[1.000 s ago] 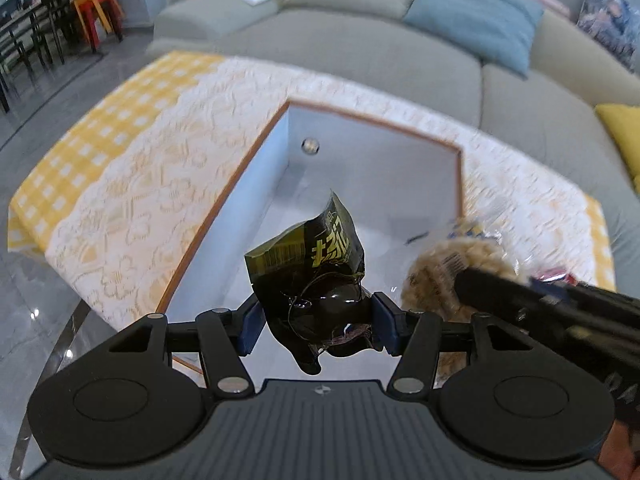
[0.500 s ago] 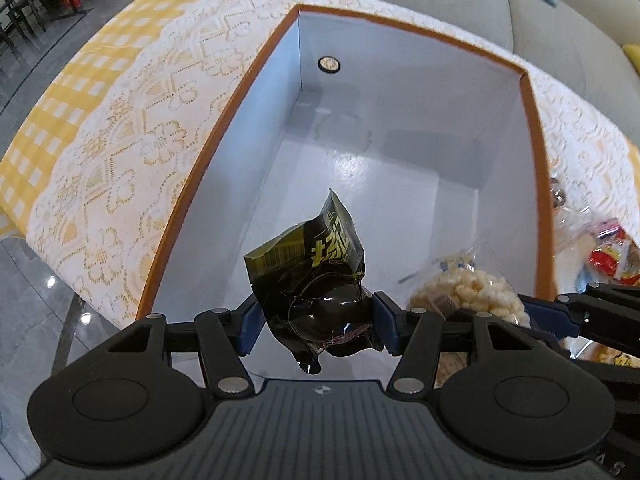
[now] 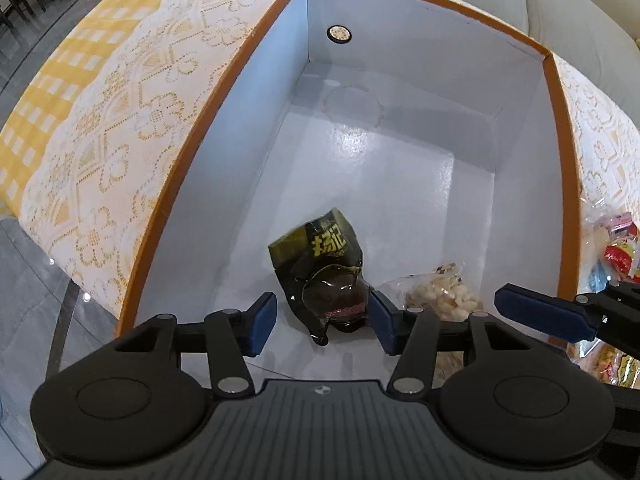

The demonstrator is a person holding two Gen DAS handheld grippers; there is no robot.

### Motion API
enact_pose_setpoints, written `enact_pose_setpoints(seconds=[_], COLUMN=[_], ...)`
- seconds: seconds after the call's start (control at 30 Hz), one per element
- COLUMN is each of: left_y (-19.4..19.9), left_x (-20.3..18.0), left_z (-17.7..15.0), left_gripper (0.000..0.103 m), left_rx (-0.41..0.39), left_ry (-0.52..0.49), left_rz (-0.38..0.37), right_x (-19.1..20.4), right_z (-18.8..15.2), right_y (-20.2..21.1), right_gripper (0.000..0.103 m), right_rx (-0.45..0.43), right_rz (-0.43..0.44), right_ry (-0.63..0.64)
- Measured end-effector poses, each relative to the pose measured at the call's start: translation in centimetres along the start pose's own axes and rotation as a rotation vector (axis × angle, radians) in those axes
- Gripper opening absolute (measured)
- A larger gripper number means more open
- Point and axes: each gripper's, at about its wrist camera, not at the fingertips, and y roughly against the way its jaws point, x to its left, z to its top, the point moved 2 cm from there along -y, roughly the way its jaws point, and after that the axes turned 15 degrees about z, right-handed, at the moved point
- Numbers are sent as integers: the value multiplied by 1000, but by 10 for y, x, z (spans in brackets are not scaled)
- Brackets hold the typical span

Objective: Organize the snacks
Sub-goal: 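Withdraw both tools from the box back toward the snack pile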

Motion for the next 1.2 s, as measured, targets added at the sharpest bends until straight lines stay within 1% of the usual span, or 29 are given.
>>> enact_pose_setpoints(seconds=[0.07,0.27,0.33,0.47,0.7,0.8,0.83,0.9,1.03,1.1,1.2], left_y=[4,20,30,50,65,77,84,99,129,140,148], left_x=[0,1,1,-8,-31,-39,-42,-48,-66,-79,-100], left_z=[-1,-4,-7,-14,-27,-36,-40,-47,-63,-73,-85], left_gripper=[62,62,62,62,62,62,62,62,62,63,64], left_rx=[-11,-51,-79,-121,-155,-207,-240,-305,-412,-450,-485], left_ry=[4,12,17,-15,-49,-57,-58,-68,-100,-133,-181], left_rz=[9,14,19,-3,-2,-7,-8,-33,-127,-159,-197], right_x=[0,7,12,19,14,11,11,9,1,-6,-16], right_z=[-1,-3,-3,-6,-28,-43,-48,-60,-82,-94,-113], right_y=[3,16,21,40,77,96,103,116,141,153,167], right_gripper=[29,31,32,34,34,34,34,34,34,35,40], right_rx=[-4,-31,-41,-75,-131,-163,-173,-194,-227,-237,-251], right_rz=[-9,-6,-7,-19,-72,-86,-89,-100,-138,-156,-194], right_ry=[0,18,31,59,58,51,55,66,64,41,27])
